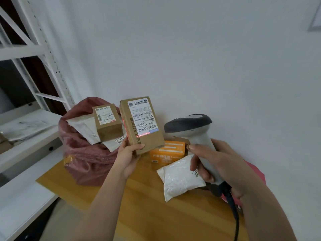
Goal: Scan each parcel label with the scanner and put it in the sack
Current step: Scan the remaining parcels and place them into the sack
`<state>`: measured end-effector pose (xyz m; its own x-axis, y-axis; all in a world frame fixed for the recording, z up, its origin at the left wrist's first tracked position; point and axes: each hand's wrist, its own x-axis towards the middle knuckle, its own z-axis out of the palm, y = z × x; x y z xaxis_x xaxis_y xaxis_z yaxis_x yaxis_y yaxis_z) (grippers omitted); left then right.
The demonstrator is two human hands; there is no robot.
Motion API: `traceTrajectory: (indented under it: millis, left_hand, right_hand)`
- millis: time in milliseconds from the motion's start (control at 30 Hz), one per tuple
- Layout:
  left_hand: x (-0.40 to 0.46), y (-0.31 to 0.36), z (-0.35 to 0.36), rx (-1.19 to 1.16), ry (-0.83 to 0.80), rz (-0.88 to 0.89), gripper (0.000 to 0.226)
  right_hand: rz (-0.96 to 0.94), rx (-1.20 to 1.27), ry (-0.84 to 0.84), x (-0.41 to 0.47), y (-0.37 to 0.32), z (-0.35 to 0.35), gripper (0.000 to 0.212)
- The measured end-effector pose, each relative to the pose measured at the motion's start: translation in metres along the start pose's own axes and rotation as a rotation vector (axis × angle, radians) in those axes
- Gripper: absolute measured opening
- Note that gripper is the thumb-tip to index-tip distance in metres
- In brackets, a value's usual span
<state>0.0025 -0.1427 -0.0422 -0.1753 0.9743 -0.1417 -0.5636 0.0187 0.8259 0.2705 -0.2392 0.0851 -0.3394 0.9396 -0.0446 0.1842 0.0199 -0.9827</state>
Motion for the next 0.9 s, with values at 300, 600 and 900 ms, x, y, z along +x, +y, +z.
traceTrajectory:
  millis: [300,600,900]
  left_hand:
    - [0.003,0.012,-0.017,0.010,0.092,-0.011,0.067]
    - [-0.004,0.036,-0.056,-0.024,0.153,-0.021,0.067]
    - [-0.011,0.067,-0.120,0.057,0.312,-0.016,0.069]
  right_hand:
    - [0.000,0.006,0.007,-0.008,-0.010,0.011,0.041]
    - [0.010,0.072,-0.026,0.010,-0.020,0.047,0.035]
    - [0.049,0.113,-0.121,0.038,-0.017,0.106,0.043]
